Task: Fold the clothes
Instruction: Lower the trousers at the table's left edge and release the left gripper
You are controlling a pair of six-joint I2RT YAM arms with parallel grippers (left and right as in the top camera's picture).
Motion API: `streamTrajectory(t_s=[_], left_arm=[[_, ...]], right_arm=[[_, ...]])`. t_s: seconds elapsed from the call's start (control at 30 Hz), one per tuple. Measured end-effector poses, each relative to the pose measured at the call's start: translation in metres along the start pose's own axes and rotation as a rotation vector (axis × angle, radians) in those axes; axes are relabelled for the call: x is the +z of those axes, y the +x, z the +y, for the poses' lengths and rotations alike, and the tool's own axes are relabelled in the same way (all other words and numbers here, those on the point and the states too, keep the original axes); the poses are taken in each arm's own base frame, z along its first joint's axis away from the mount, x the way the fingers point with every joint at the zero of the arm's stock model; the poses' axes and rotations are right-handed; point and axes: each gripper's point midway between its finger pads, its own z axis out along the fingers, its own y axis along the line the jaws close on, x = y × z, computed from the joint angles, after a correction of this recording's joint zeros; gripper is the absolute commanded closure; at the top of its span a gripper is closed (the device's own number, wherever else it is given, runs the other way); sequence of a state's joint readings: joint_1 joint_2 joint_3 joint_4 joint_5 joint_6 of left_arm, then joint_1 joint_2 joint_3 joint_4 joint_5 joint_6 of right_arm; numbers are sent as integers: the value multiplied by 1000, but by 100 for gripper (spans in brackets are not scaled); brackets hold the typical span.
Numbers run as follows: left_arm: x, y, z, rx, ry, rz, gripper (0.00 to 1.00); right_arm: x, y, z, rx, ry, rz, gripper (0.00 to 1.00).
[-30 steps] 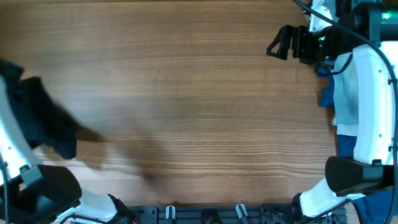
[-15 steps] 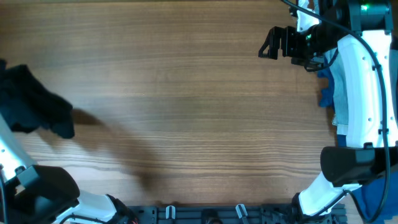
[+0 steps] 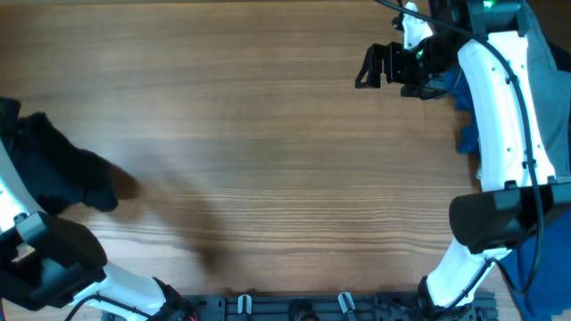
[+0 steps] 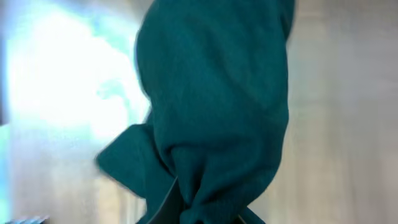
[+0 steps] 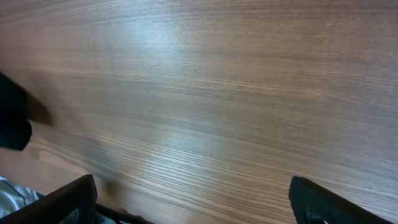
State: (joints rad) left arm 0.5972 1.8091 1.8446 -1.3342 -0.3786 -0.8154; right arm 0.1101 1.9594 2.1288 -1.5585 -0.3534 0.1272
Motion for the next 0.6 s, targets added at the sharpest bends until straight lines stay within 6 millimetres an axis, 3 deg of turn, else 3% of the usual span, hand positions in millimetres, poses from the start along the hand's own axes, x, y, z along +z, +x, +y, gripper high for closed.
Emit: streamTrajectory(t_s=[0.1, 0.2, 0.43, 0.6], left_arm=[[1, -3, 15, -35, -50, -4, 96], [-3, -3, 10, -10, -14, 1, 96], [-4, -10, -27, 21, 153, -3, 96], [31, -4, -68, 50, 206, 26, 96]], right_arm=[[9, -5, -4, 4, 5, 11, 0], [13, -6, -5, 6, 9, 15, 0], [14, -7, -3, -1, 8, 14, 0], [17, -3, 7, -26, 5, 27, 0]])
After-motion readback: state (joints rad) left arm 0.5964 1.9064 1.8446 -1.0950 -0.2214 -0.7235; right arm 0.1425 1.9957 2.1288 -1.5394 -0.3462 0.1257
